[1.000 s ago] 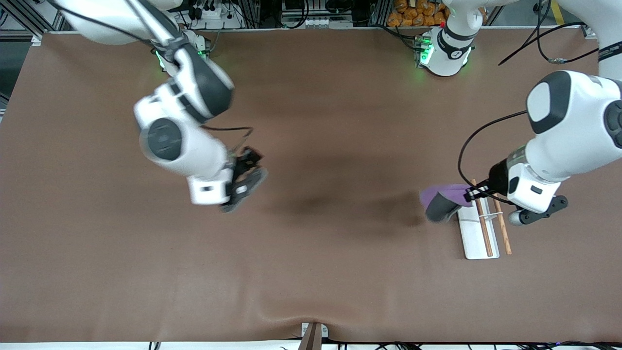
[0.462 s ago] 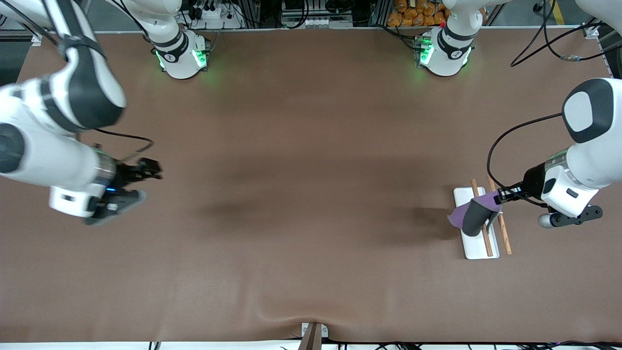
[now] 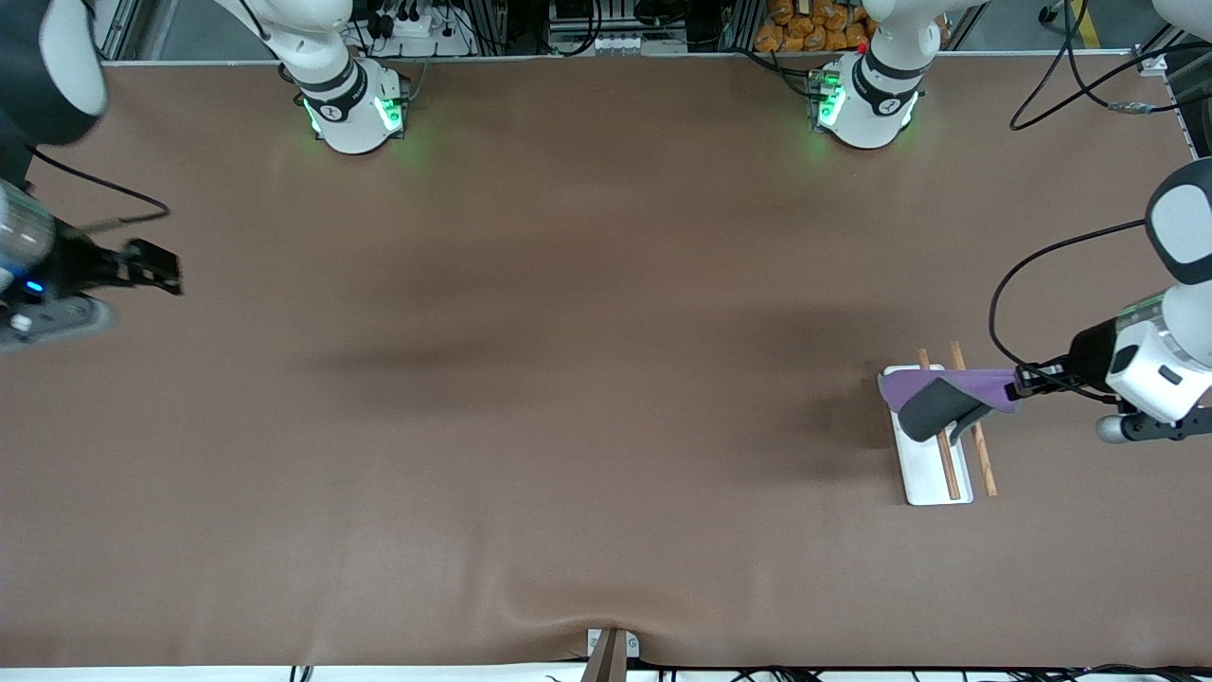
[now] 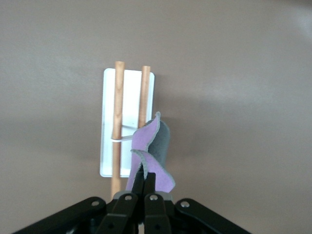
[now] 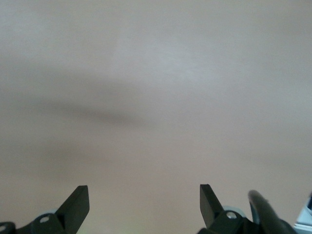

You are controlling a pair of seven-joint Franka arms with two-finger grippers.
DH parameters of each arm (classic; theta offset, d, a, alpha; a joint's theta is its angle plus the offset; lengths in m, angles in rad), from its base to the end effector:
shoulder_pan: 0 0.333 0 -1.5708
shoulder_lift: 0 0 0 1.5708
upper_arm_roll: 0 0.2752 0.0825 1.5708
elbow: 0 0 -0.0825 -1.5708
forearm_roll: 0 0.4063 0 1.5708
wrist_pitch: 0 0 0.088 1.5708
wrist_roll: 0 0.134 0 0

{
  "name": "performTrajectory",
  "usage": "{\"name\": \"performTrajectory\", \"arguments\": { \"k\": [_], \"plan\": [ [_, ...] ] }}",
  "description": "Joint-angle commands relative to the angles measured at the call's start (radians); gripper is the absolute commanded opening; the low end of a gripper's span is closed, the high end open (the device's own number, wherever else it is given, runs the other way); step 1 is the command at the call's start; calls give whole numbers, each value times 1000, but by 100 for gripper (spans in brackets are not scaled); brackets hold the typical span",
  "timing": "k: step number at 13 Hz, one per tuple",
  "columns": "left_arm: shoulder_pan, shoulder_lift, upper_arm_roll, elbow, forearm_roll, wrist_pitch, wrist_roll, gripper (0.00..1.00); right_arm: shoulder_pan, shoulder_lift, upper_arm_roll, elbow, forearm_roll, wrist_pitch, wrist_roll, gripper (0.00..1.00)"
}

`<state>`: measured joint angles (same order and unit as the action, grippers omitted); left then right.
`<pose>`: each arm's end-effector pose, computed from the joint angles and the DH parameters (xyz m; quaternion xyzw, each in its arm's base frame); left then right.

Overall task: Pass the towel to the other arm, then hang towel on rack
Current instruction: 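Drape the towel over the wooden dowels and open the left gripper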

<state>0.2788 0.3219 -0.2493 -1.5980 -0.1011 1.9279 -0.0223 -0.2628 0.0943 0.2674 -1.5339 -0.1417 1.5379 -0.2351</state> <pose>0.6638 0.0219 0.3805 0.9950 0.0495 0.0088 0.0864 0.5935 -0.0219 0.5197 0.9901 0.1200 -0.0498 0.0530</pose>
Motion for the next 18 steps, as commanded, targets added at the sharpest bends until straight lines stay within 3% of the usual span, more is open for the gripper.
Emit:
{"name": "performTrajectory", "arguments": {
  "k": [1, 4, 8, 11, 18],
  "plan": [
    [31, 17, -11, 20, 20, -20, 48, 0, 128, -93, -175, -48, 34, -36, 16, 100],
    [57, 39, -11, 21, 20, -9, 71, 0, 128, -146, -244, -46, 79, -65, 36, 100],
    [57, 65, -11, 21, 21, 13, 71, 0, 131, -146, -235, -35, 100, -85, 180, 100],
    [72, 78, -10, 21, 20, 25, 105, 0, 134, -146, -246, -19, 194, -87, 183, 100],
    [155, 138, -11, 20, 11, 71, 249, 0, 132, -153, -252, -17, 183, -104, 180, 100]
  ]
}}
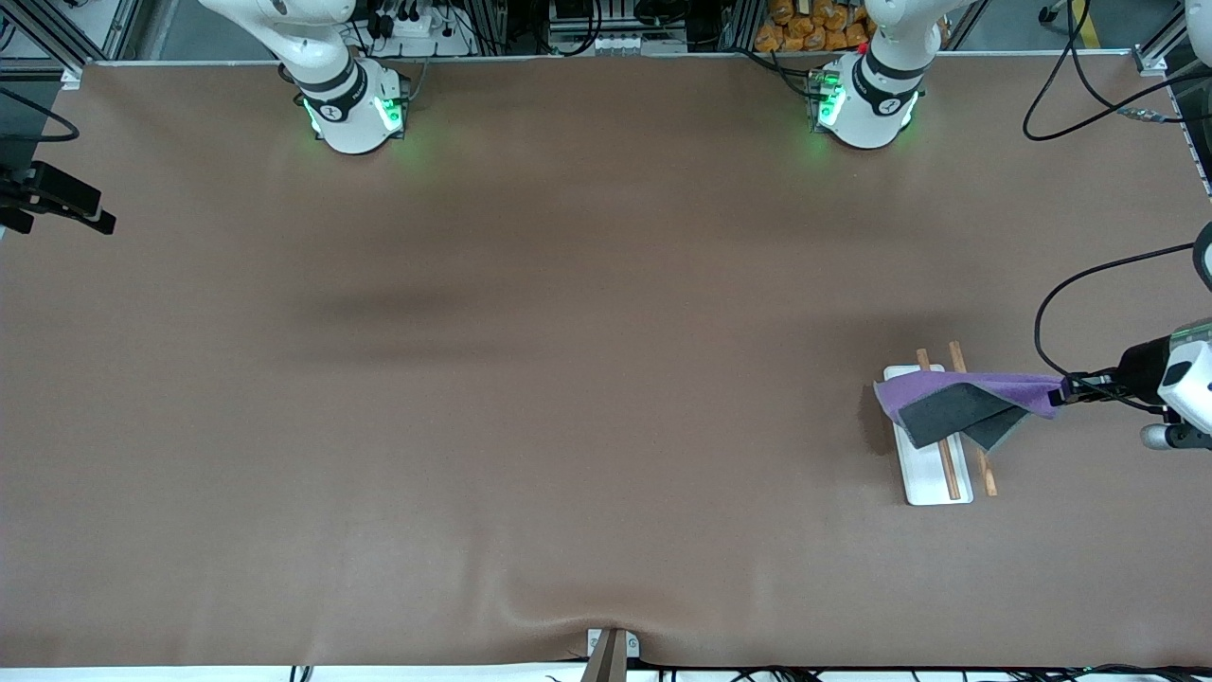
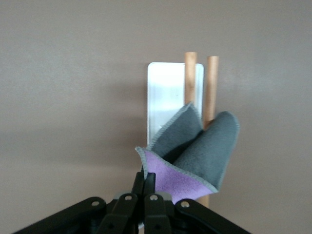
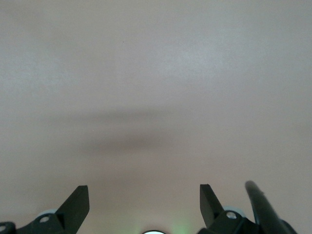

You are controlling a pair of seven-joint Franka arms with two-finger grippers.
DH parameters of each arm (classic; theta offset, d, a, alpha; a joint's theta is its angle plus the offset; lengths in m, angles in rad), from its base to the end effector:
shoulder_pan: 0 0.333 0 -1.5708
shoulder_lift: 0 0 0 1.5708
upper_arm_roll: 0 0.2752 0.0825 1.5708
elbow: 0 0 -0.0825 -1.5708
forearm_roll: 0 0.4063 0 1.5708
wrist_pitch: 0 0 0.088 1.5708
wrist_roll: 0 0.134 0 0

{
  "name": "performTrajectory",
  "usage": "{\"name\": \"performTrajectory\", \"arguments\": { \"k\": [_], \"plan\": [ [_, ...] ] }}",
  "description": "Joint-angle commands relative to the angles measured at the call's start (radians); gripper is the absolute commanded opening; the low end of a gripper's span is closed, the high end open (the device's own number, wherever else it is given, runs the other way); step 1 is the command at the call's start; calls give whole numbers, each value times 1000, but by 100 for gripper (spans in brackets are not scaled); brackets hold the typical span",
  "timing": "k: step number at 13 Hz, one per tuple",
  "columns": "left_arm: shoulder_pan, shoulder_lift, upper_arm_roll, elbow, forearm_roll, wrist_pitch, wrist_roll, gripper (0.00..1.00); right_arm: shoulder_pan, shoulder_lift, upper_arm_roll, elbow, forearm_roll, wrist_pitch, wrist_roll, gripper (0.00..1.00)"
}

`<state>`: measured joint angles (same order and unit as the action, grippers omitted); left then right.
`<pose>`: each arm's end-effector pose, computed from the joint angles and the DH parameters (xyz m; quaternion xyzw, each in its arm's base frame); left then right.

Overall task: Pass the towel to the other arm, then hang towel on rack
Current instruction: 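Drape the towel over the wooden dowels and open the left gripper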

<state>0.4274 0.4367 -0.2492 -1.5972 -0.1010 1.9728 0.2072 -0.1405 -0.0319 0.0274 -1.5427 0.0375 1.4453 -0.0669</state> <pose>0.6605 0.1228 0.3101 0.9947 0.0164 -0.0052 0.1012 0.5504 -0.0569 0.5780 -0.9991 0.0214 0.0310 0.0211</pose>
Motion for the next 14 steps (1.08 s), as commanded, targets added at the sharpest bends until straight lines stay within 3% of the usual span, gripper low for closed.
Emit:
{"name": "performTrajectory", "arguments": {
  "k": [1, 3, 4, 5, 6, 9, 14],
  "plan": [
    [7, 34, -12, 20, 12, 34, 29, 0, 10, -26, -12, -8, 1, -22, 9, 100],
    [5, 48, -12, 20, 18, 53, 29, 0, 10, -29, -12, -8, 1, -31, 6, 100],
    [4, 51, -12, 20, 18, 58, 29, 28, 12, -29, -12, -8, 1, -32, 6, 100],
    [4, 54, -12, 22, 20, 58, 29, 77, 15, -28, -14, -8, 1, -37, 4, 100],
    [8, 54, -12, 20, 17, 60, 31, 100, 16, -28, -15, -8, -2, -39, 4, 100],
    [37, 53, -12, 19, 15, 60, 69, 100, 88, -26, -93, -7, -11, -37, 4, 100],
    [73, 5, -15, 20, 6, 46, 153, 100, 76, -25, -95, -7, -10, -34, 4, 100]
  ]
}}
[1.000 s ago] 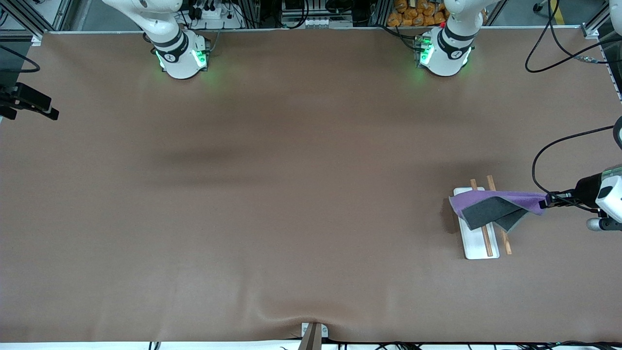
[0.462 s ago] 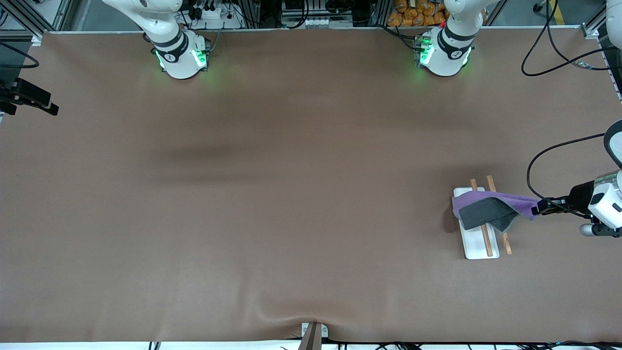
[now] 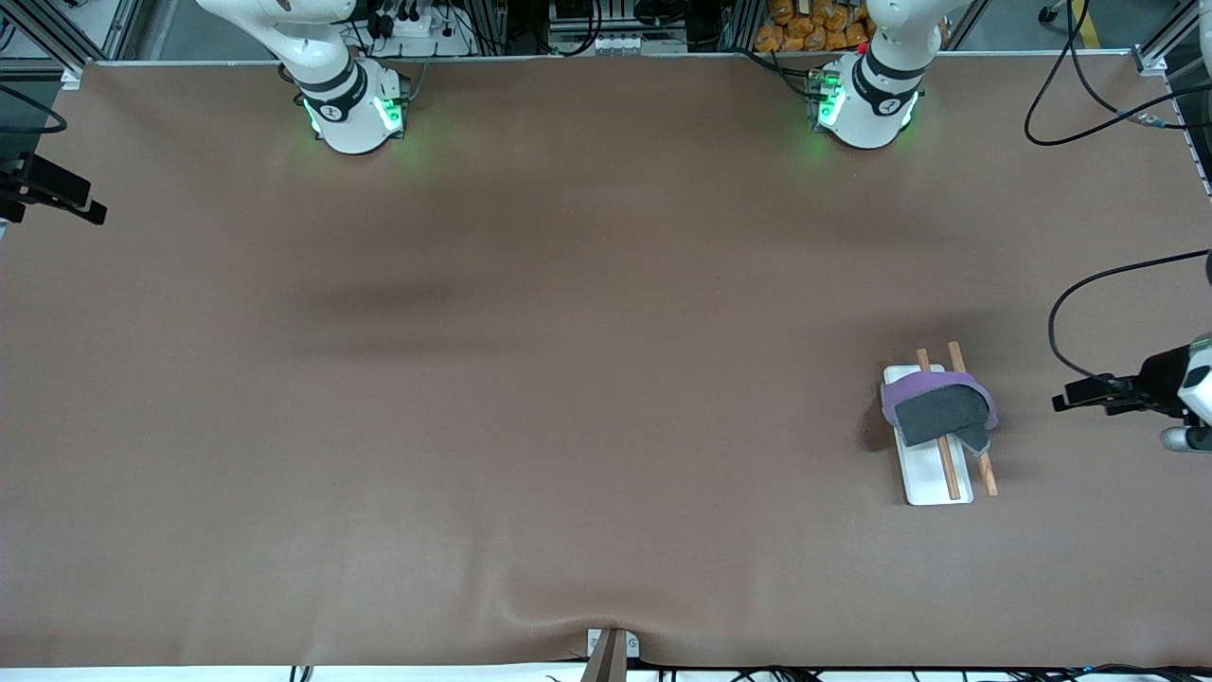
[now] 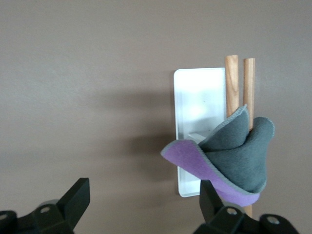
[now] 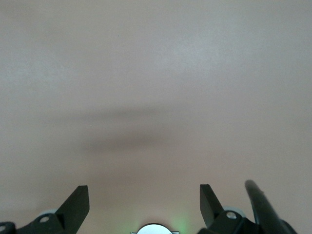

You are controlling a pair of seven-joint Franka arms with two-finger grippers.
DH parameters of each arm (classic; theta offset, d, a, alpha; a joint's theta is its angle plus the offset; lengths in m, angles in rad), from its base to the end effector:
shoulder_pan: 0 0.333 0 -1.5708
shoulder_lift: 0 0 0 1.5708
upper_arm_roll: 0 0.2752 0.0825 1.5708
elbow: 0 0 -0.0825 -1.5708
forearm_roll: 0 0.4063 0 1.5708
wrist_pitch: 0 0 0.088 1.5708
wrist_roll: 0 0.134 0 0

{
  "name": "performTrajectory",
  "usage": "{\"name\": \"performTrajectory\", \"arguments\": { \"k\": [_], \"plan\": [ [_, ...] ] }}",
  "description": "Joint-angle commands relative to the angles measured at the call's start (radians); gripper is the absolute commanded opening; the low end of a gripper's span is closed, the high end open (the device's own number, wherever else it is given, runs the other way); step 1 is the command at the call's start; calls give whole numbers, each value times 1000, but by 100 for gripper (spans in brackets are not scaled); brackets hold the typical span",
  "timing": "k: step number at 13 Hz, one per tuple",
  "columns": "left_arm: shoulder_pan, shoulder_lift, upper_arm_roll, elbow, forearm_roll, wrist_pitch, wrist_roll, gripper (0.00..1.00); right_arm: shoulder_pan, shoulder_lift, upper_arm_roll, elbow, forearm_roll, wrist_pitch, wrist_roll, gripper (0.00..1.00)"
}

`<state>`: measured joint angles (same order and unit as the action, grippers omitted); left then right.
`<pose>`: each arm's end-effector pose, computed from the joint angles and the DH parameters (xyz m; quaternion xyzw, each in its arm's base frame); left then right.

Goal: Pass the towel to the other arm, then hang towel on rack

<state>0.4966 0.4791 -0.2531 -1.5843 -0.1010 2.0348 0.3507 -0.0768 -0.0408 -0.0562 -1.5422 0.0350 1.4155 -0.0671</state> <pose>0.6605 0.1703 0.2938 0.9945 -0.0172 0.0228 0.1005 0.5428 -0.0680 0.5808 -0.9984 0.0309 0.0409 0.0227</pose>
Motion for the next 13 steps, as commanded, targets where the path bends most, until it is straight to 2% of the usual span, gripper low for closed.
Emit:
{"name": "performTrajectory", "arguments": {
  "k": [1, 4, 6, 8, 11, 13],
  "plan": [
    [0, -66, -18, 4, 4, -21, -10, 100, 5, -16, -10, -7, -6, -3, 4, 100],
    [-7, -161, -46, 7, 18, -79, -125, 100, 2, -16, -1, -7, -6, 0, 4, 100],
    [-9, -226, -93, 7, 23, -154, -301, 100, 5, -14, -1, -7, -6, 0, 4, 100],
    [-9, -278, -176, 10, 111, -200, -477, 100, 5, -13, -1, -7, -6, 2, 4, 100],
    [-9, -297, -274, 61, 216, -261, -510, 100, 5, -13, -1, 11, -9, 2, 4, 100],
    [-6, -298, -282, 92, 218, -301, -509, 100, 6, -7, -1, 25, 3, -7, 18, 100]
  ]
}}
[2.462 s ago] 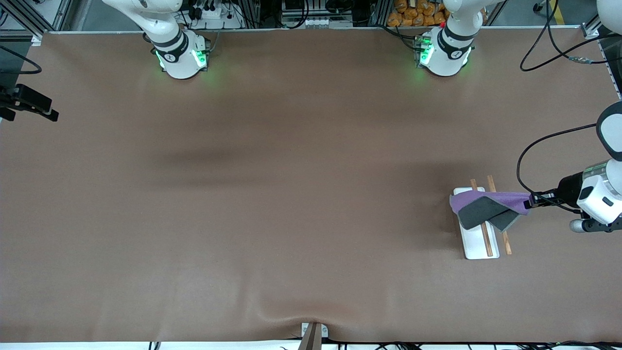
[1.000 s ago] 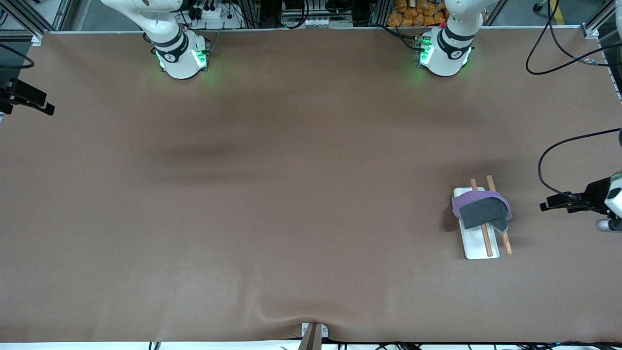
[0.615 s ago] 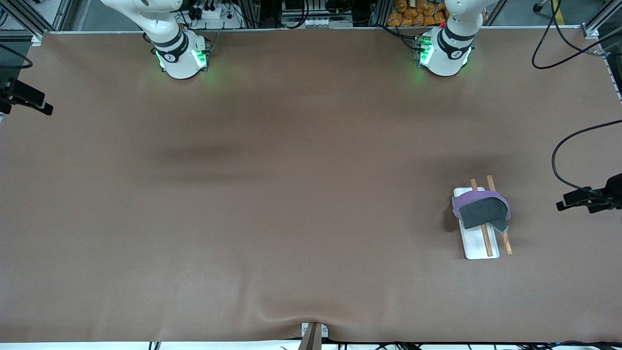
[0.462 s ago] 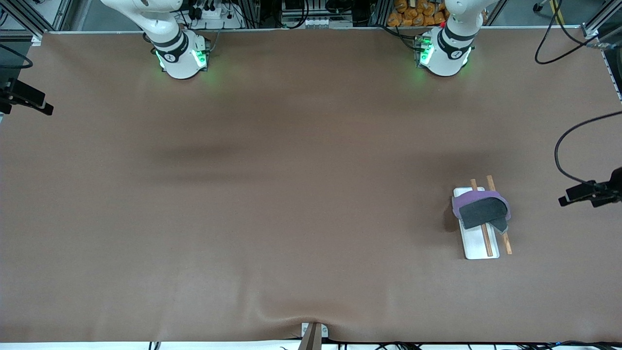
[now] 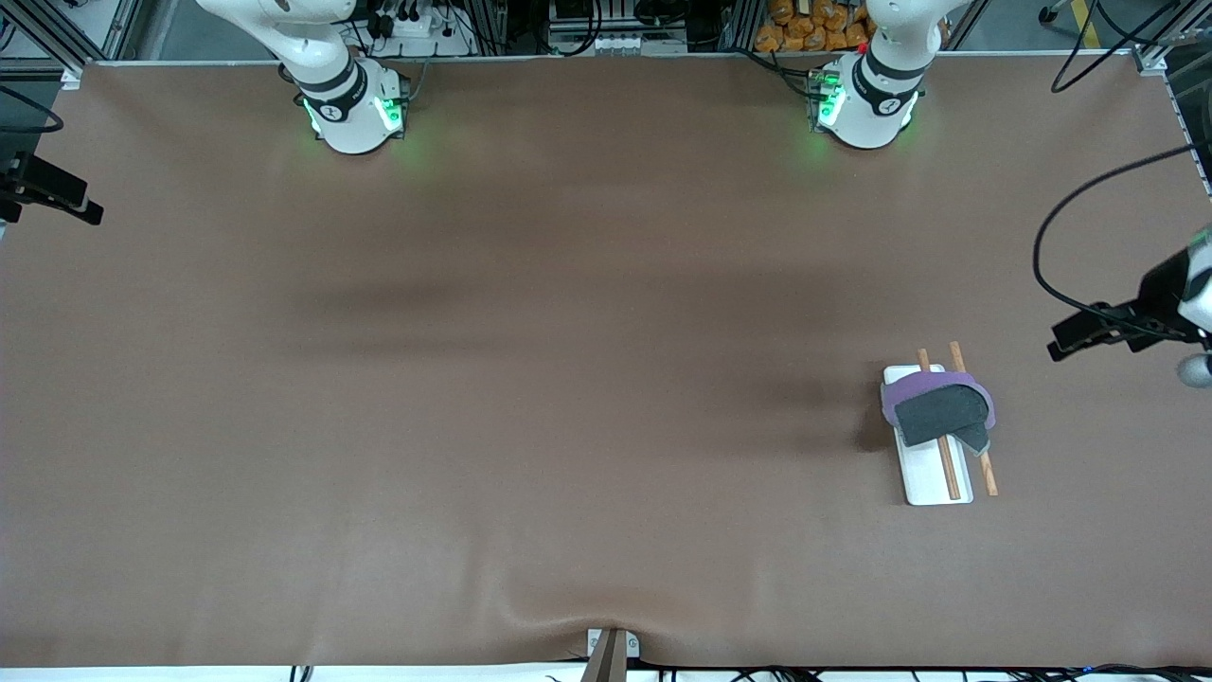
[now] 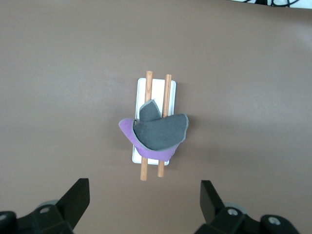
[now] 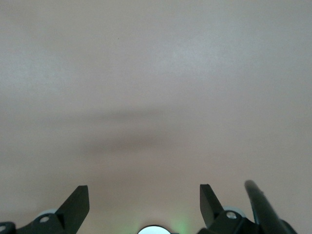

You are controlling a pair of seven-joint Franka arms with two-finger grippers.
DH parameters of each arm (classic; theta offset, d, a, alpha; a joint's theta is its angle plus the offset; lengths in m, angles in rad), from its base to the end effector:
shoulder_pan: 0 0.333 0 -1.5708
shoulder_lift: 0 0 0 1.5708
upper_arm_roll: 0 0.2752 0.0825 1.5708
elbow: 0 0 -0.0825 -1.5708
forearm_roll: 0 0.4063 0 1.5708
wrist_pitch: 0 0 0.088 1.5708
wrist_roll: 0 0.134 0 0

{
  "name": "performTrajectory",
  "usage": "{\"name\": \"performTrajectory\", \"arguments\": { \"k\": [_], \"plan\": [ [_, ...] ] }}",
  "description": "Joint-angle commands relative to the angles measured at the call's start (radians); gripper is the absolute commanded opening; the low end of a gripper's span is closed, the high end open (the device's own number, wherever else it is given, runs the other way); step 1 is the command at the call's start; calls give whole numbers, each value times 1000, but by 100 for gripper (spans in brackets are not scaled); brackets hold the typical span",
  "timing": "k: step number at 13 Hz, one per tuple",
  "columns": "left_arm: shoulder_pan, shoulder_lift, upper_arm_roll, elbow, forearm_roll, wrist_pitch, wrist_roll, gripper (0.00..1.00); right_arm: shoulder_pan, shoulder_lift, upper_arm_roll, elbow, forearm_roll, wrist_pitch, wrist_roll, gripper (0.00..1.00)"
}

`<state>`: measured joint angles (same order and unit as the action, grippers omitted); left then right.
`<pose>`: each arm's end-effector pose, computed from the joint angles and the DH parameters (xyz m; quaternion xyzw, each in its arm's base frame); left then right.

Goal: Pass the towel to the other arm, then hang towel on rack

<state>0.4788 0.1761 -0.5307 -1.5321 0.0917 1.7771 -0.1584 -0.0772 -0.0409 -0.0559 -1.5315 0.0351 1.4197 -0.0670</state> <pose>0.6369 -0.0033 0.5020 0.9976 0.0513 0.0464 0.0038 0.5436 -0.0682 0.5863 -0.9987 0.0309 0.0334 0.0220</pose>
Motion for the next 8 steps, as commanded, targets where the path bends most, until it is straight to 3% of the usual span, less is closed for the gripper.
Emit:
{"name": "performTrajectory", "arguments": {
  "k": [1, 8],
  "plan": [
    [14, 0, -6, 44, 20, -56, -1, 100, 11, -7, 1, 13, 2, -10, 18, 100],
    [9, -49, -49, 118, 11, -168, -23, 100, 17, -7, -1, 7, 3, -21, 19, 100]
  ]
}}
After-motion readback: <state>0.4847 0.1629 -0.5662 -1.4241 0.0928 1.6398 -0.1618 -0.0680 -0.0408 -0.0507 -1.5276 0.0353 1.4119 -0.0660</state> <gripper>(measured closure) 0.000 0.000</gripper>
